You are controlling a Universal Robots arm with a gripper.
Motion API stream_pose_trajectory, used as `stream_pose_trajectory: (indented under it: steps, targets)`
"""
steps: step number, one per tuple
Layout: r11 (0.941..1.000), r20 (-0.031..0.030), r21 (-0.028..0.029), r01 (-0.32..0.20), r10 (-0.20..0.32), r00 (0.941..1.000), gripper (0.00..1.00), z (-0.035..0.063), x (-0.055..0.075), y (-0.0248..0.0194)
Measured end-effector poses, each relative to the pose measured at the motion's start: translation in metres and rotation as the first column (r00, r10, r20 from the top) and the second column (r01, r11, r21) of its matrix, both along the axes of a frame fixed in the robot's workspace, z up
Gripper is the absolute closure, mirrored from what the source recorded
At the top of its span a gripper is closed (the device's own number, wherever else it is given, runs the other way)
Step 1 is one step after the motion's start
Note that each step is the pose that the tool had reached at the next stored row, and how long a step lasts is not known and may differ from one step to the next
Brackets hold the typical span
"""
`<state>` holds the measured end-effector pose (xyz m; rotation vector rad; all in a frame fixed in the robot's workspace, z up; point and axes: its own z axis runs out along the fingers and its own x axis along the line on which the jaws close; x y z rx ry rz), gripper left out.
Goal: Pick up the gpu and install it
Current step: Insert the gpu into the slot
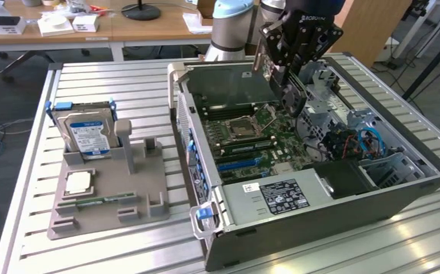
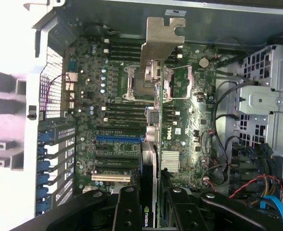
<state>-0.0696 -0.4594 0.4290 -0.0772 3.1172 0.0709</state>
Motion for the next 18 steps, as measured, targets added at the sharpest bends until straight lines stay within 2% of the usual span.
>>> stream_pose_trajectory:
  steps: [4, 9, 14, 18]
  targets:
    - [0.9976, -0.0002, -0.0027, -0.069, 0.069, 0.9976, 0.74, -0.0011, -0.0001, 0.0]
    - [0.9873, -0.0004, -0.0047, -0.159, 0.159, 0.9873, 0.74, -0.0024, -0.0001, 0.0]
    - [0.9688, -0.0007, -0.0064, -0.248, 0.248, 0.9688, 0.74, -0.0036, -0.0001, 0.0]
    - [0.948, -0.0011, -0.0078, -0.318, 0.318, 0.948, 0.74, -0.0045, -0.0001, 0.0]
